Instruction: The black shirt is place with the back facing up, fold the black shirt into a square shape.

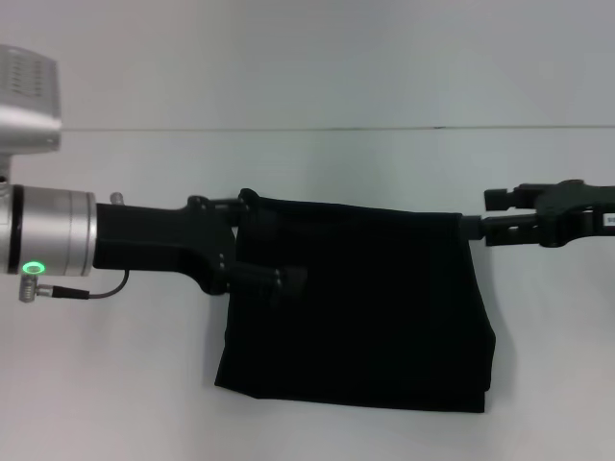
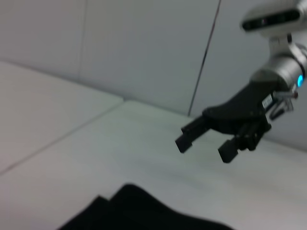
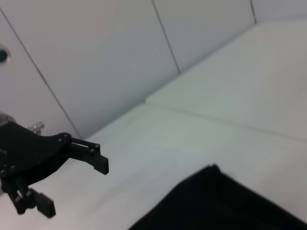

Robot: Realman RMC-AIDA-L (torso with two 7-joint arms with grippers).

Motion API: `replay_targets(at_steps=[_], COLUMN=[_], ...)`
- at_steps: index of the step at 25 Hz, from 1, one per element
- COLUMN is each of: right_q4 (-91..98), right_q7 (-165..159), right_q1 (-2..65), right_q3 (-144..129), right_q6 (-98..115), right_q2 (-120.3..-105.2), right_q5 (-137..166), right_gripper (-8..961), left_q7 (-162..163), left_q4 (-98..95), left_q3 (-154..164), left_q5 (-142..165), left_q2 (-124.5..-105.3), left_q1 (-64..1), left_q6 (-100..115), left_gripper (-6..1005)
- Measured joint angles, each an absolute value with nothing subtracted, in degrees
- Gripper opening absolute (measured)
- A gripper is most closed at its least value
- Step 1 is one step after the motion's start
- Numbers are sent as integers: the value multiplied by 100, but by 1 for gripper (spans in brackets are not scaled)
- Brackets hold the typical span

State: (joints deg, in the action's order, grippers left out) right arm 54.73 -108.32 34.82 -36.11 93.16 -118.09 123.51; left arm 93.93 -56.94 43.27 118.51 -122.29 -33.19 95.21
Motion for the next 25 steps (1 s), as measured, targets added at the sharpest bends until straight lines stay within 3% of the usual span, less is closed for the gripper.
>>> replay_targets(at_steps=[3,14,25], right_q4=[5496,5426,5426], right_q7=[-11092,-11322,-11302], right_q1=[3576,3657,3534], right_q3=[-3883,-4039,-3938], right_q6=[9195,9054,9064], right_q2=[-11804,-11826,-11738], right_q5=[12566,13092,13077], right_gripper=[891,891,892], left_q7=[9579,9793,9815], left_q4=[-5752,-5759,-5722], left_q3=[4462,4565,4559], left_q5=[12224,12561,12560], left_q2=[-12222,-12211,-12193], left_q1=[-3422,-3520,-3590], left_q6=[9518,9491,9461], left_gripper=[938,938,939])
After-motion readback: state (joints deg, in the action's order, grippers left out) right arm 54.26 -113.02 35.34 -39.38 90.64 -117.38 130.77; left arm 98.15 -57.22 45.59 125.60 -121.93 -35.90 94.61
